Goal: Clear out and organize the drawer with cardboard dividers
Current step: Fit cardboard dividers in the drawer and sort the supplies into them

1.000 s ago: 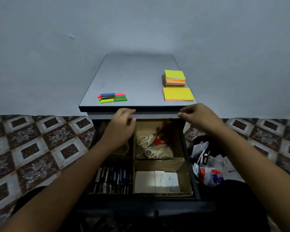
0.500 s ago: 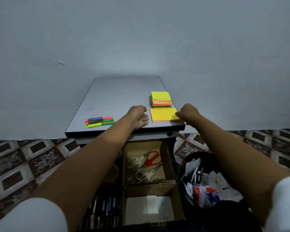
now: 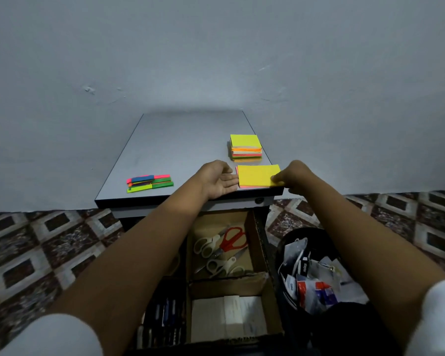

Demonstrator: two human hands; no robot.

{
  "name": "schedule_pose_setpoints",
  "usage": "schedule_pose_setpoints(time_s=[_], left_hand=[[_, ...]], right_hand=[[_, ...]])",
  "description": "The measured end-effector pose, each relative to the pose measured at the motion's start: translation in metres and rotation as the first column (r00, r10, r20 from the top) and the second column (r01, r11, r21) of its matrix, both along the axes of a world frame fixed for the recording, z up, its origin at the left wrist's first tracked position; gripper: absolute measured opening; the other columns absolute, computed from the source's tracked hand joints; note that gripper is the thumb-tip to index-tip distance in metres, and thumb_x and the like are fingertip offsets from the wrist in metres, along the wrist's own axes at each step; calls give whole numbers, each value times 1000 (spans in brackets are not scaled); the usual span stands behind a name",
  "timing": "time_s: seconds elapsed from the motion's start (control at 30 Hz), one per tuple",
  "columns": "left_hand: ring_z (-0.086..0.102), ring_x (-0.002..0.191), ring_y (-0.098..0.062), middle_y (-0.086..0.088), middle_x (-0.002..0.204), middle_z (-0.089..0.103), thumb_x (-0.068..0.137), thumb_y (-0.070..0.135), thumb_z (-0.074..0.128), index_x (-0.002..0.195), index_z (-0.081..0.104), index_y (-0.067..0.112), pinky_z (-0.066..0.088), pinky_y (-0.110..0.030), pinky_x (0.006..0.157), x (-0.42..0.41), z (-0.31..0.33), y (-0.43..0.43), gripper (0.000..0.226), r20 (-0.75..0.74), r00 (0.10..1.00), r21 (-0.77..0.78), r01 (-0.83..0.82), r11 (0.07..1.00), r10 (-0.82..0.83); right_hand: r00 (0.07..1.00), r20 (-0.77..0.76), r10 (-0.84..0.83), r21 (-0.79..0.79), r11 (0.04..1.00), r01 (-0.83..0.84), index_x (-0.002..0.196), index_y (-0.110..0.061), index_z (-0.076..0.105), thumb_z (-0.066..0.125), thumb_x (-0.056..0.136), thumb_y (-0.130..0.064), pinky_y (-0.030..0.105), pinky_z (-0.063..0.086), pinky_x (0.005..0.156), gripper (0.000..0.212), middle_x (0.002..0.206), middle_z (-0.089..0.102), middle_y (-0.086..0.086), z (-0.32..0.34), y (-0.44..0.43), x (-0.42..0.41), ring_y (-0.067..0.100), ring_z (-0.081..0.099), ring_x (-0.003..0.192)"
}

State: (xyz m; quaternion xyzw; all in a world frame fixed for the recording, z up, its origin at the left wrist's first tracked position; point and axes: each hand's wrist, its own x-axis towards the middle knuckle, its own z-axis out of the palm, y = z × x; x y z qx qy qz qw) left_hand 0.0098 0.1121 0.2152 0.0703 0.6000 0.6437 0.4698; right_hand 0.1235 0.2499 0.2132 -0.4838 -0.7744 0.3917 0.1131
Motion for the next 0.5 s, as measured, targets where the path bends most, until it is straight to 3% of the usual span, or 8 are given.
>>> schedule_pose_setpoints(time_s=[0.1, 0.2, 0.3, 0.4, 0.5], left_hand=[[53, 121, -28, -18, 128, 56, 96, 12, 38, 94, 53, 5, 43, -39, 94, -1, -2, -9, 17, 48, 999, 3, 21, 1000, -21], [55, 118, -27, -16, 120, 60, 96, 16, 39, 98, 55, 5, 41, -39, 95, 1, -7, -24, 20, 107, 994, 27, 15, 1000, -18], [56, 112, -22, -7, 103, 64, 96, 18, 41, 96, 58, 7, 40, -38, 94, 5, -13, -42, 20, 97, 995, 26, 21, 999, -24], [57, 100, -20, -4, 91, 64, 97, 20, 44, 90, 60, 11, 43, -36, 88, 15, -20, -62, 19, 33, 999, 15, 26, 1000, -26], [60, 82, -19, -6, 86, 63, 96, 18, 46, 90, 59, 13, 52, -31, 72, 30, -25, -84, 15, 4, 998, 40, 57, 998, -58]], right_hand=[[992, -118, -38, -130, 991, 22, 69, -5, 38, 62, 86, -2, 38, 48, 68, 30, 81, 49, 17, 6, -6, 10, 29, 52, 79], [955, -277, -103, -326, 945, 8, 78, 1, 49, 60, 87, 3, 31, 53, 52, 14, 79, 53, 18, 6, -18, 21, 25, 54, 63], [892, -420, -164, -492, 867, -73, 79, 0, 52, 59, 87, 3, 20, 50, 40, 11, 79, 54, 16, 1, -31, 33, 23, 55, 66], [841, -504, -200, -590, 790, -166, 80, -3, 50, 54, 90, 4, 19, 52, 43, 12, 81, 55, 13, -6, -53, 44, 21, 57, 70], [841, -515, -165, -613, 757, -226, 82, -3, 53, 50, 92, 3, 18, 54, 47, 12, 82, 59, 10, -13, -78, 55, 18, 58, 72]])
